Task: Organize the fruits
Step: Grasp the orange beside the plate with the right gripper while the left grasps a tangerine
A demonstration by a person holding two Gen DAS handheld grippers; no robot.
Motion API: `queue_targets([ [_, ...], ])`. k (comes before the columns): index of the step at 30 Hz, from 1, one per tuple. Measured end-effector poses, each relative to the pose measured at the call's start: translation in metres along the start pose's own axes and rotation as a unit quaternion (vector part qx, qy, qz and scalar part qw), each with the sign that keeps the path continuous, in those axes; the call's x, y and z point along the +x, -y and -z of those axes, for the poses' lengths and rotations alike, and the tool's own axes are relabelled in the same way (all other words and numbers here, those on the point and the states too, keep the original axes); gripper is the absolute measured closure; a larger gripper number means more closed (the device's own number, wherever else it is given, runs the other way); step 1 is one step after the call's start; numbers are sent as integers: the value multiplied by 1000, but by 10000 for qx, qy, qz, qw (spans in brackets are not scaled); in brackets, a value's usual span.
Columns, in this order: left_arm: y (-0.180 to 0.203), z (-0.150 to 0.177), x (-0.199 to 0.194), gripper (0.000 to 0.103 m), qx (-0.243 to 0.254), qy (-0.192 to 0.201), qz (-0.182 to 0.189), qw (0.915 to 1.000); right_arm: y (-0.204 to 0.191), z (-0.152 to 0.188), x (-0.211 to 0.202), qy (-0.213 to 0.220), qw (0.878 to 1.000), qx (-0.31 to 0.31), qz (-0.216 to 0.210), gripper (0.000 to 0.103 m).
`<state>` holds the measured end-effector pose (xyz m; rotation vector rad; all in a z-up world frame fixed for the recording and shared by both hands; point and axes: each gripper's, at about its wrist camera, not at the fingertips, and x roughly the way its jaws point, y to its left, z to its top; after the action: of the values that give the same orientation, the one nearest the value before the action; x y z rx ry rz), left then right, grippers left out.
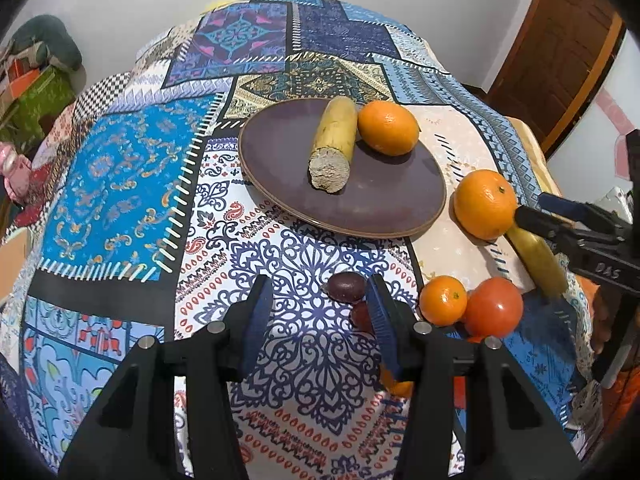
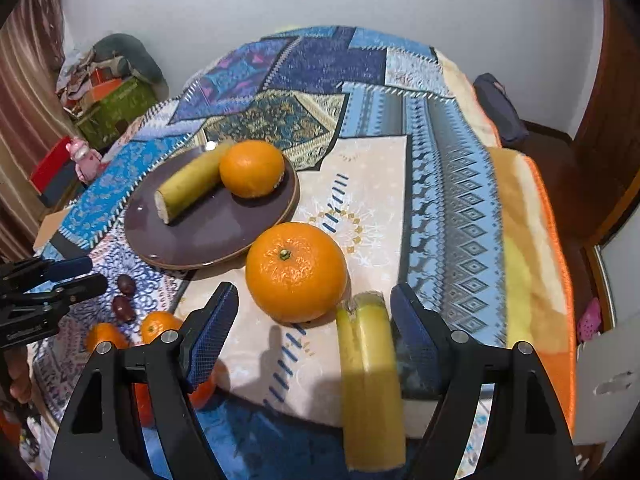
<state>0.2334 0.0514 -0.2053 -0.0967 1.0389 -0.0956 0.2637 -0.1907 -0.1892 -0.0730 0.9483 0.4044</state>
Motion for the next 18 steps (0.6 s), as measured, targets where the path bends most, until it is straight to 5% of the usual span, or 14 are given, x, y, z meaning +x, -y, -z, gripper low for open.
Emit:
queue_targets([
  [10, -2, -2, 4, 54, -78, -44, 43, 10000, -11, -8, 41, -291, 9990, -347, 58, 28],
  [11, -1, -2, 2, 54, -71, -37, 54, 10000, -12, -8, 40, -293, 9989, -372, -4, 35],
  [18, 13, 6, -17, 50, 27, 75, 225, 9997, -13, 7, 19, -241, 9989, -348, -188, 36],
])
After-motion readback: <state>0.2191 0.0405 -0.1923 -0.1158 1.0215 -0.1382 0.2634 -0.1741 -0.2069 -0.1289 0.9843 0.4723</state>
